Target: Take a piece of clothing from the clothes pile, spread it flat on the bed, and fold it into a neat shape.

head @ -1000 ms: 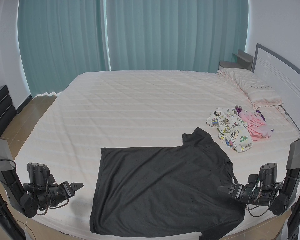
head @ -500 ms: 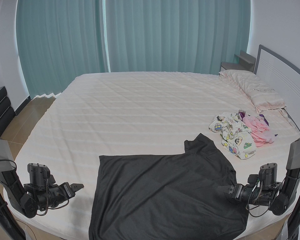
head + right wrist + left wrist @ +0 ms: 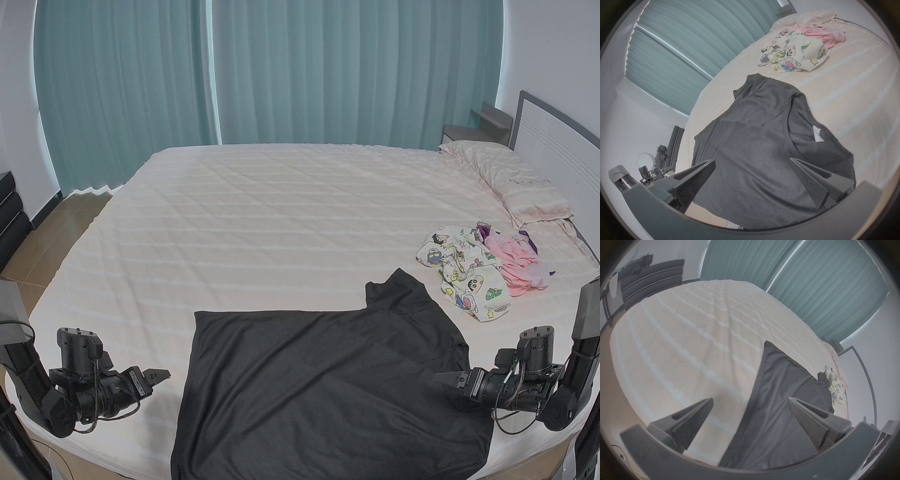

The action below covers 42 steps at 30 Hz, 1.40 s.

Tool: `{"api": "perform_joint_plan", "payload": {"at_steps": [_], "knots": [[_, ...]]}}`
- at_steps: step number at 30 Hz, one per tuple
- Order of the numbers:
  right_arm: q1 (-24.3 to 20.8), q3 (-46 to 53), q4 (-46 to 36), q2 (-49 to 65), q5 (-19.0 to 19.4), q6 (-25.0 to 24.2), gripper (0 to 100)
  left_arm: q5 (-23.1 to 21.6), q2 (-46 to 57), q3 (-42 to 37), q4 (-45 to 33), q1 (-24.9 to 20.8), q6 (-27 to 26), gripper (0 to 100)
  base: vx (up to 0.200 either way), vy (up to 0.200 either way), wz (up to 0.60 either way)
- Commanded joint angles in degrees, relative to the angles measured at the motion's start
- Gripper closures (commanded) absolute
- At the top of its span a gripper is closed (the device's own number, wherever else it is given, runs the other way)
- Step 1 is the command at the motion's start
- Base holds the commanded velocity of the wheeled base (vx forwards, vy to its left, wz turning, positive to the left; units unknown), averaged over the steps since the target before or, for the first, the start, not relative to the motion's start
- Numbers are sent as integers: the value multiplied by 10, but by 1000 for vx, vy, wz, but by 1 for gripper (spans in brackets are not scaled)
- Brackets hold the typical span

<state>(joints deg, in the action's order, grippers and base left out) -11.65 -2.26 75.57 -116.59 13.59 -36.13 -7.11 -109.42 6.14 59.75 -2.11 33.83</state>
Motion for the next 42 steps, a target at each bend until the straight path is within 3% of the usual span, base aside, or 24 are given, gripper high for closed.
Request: {"api": "perform_joint_plan", "payload": {"at_steps": [1, 6, 12, 20, 26, 33, 42], "knots": [[0, 0, 0, -1, 0, 0, 0, 1, 0, 0, 0, -15, 14, 0, 0, 0, 0], [0, -1, 1, 0, 0, 0, 0, 9, 3, 8, 1, -38, 33, 0, 0, 0, 0], [-8, -1, 1, 0, 0, -2, 0, 16, -28, 102, -9, -30, 33, 0, 0, 0, 0], [-12, 1, 1, -3, -1, -3, 0, 45, -179, 313, -53, -29, 27, 0, 0, 0, 0], [-13, 7, 1, -3, -2, -2, 0, 47, -253, 418, -82, -31, -3, 0, 0, 0, 0], [-15, 13, 2, -7, -2, -3, 0, 76, -315, 569, -179, -31, -26, 0, 0, 0, 0], [-15, 21, 12, -3, -3, -2, 0, 71, -327, 592, -198, -47, -29, 0, 0, 0, 0]]}}
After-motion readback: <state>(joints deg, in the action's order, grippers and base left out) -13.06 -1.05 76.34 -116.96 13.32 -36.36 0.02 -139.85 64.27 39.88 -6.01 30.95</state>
